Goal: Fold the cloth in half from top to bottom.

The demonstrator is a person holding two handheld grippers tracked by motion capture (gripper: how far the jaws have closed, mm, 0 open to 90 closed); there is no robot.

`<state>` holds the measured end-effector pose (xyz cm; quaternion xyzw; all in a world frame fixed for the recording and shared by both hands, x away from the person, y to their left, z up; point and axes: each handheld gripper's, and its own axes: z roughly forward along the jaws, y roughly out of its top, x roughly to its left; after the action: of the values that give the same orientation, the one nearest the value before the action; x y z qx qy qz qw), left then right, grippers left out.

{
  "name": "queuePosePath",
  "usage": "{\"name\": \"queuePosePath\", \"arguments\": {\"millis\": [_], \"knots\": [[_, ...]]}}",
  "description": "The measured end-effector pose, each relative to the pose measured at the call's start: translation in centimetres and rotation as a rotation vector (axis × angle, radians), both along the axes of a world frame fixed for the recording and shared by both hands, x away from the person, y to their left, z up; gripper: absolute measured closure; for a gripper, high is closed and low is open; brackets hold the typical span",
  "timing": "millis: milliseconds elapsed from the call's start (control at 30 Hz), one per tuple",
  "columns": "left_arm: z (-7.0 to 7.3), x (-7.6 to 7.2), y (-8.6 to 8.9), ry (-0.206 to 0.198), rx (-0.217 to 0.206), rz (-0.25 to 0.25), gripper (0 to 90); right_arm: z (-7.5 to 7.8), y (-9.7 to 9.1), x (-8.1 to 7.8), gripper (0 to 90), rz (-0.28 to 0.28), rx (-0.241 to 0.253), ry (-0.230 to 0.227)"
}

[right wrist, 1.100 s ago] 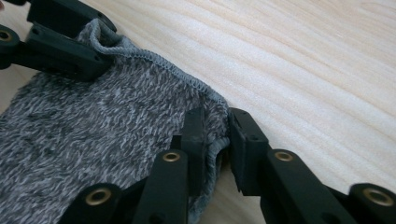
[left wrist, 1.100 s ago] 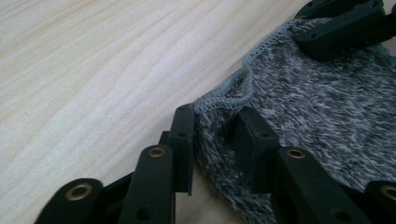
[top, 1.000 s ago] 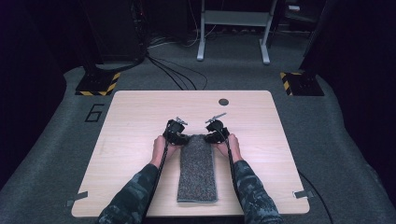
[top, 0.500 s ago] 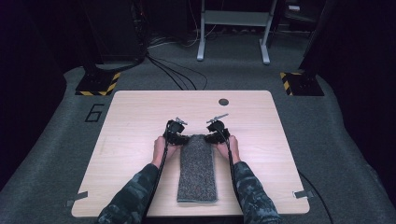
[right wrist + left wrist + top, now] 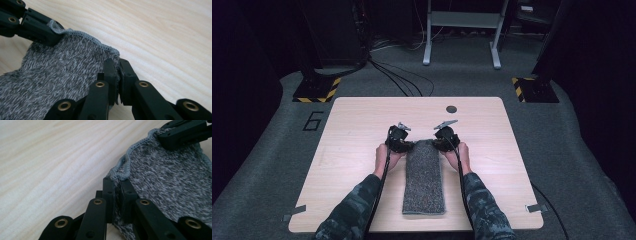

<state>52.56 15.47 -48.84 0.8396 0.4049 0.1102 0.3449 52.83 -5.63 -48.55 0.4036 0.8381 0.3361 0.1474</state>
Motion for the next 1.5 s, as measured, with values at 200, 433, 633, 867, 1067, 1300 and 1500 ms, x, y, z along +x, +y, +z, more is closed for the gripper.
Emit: {"name": "queuePosePath", "arguments": {"millis": [200, 433, 633, 867, 1067, 1300, 1500], "knots": [[0.9, 0.0, -0.1, -0.023, -0.002, -0.015, 84.3, 0.7, -0.5, -0.1, 87.1, 0.003, -0.004, -0.023], [1.4, 0.3, -0.2, -0.039, -0.003, -0.015, 84.4, 1.2, -0.8, 0.1, 87.1, -0.001, 0.006, -0.036], [2.3, 0.5, -0.1, -0.071, -0.006, -0.009, 84.3, 2.4, -1.0, 0.3, 87.1, 0.0, 0.001, -0.071], [3.5, 0.7, 0.0, -0.11, -0.022, -0.004, 84.3, 3.5, -1.0, 0.3, 87.0, 0.0, 0.002, -0.107], [4.8, 0.7, 0.1, -0.16, -0.031, -0.007, 84.3, 4.9, -1.1, 0.4, 87.0, 0.006, 0.009, -0.149], [7.2, 0.9, 0.1, -0.214, -0.024, -0.013, 84.3, 6.9, -1.4, 0.4, 87.0, 0.021, 0.023, -0.212], [8.0, 0.0, -0.2, -0.249, -0.026, -0.023, 84.2, 7.9, -1.8, -0.2, 87.0, 0.022, 0.039, -0.23]]}}
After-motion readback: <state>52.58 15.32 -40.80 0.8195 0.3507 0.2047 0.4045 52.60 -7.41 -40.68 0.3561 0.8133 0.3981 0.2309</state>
